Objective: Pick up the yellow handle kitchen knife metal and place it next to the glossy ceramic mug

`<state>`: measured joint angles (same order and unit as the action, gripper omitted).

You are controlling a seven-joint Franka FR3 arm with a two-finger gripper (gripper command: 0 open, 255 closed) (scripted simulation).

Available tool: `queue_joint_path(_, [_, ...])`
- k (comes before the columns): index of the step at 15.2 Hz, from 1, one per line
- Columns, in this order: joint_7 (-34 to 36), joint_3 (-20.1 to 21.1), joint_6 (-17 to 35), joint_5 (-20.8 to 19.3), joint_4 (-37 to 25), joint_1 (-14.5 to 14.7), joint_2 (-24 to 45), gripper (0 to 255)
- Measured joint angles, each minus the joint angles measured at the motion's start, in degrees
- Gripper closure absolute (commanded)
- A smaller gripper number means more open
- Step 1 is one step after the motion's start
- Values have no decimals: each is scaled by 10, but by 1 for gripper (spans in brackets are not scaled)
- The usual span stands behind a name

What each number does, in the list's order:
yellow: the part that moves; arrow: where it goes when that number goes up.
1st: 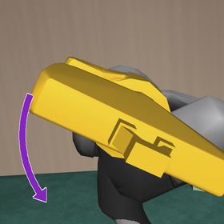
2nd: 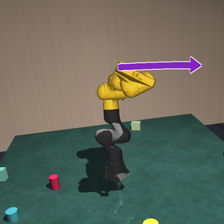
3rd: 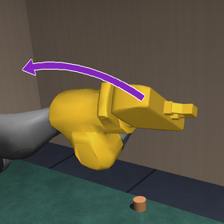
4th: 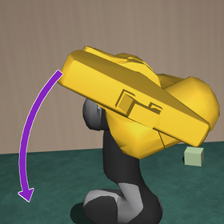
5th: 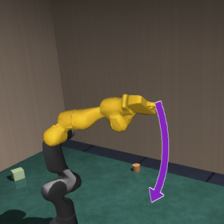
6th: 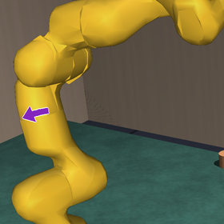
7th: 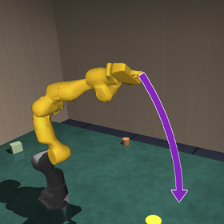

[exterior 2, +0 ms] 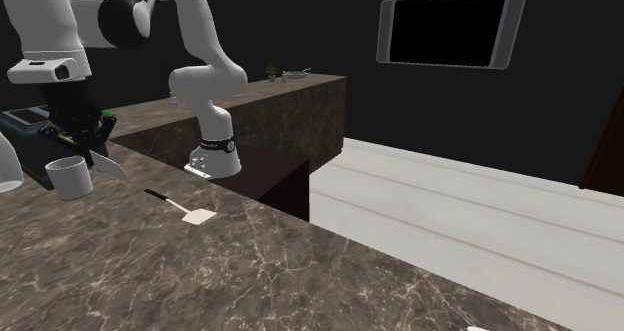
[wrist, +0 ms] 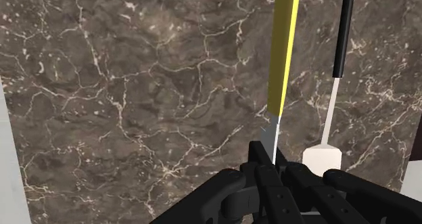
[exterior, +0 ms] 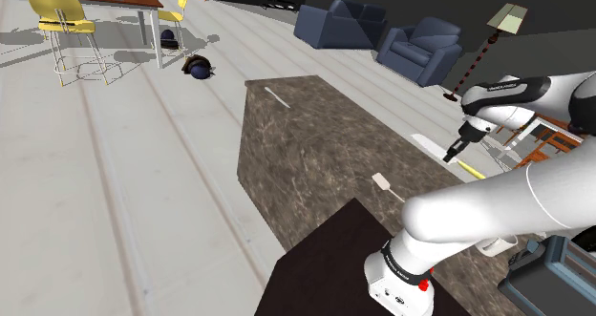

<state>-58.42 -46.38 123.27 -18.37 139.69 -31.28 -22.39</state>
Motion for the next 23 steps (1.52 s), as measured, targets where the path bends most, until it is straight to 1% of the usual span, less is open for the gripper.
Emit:
queue_joint_path(2, [-28,-20,-3,-7,-6,-11,-2,255])
queue_joint_path(3, [-43,-34,0,-4,-13,-10,6,255])
queue_joint_path(5, [-78,-61,-4,-6,-27,-17,12,255])
queue_joint_path(10, [-174,-144,1,17,-72,-10,54,255])
queue_joint_path(12, [-212,-180,4,35,-91,1,76,255])
queue_joint_path(15, [-291,-256,2,87,-131,32,129,255])
queue_joint_path(16, [-327,-293,2,120,-146,54,162,255])
queue_joint_path(18, [-375,-327,7,167,-153,67,201,255])
queue_joint_path(19, [-400,-337,13,200,-154,71,229,255])
queue_joint_path(20, [-420,-337,19,226,-151,67,250,255])
queue_joint_path(21, [-435,-332,25,247,-148,58,267,255])
queue_joint_path(22, [-453,-320,29,272,-147,43,288,255])
queue_joint_path(23, [-463,-312,36,284,-143,34,296,255])
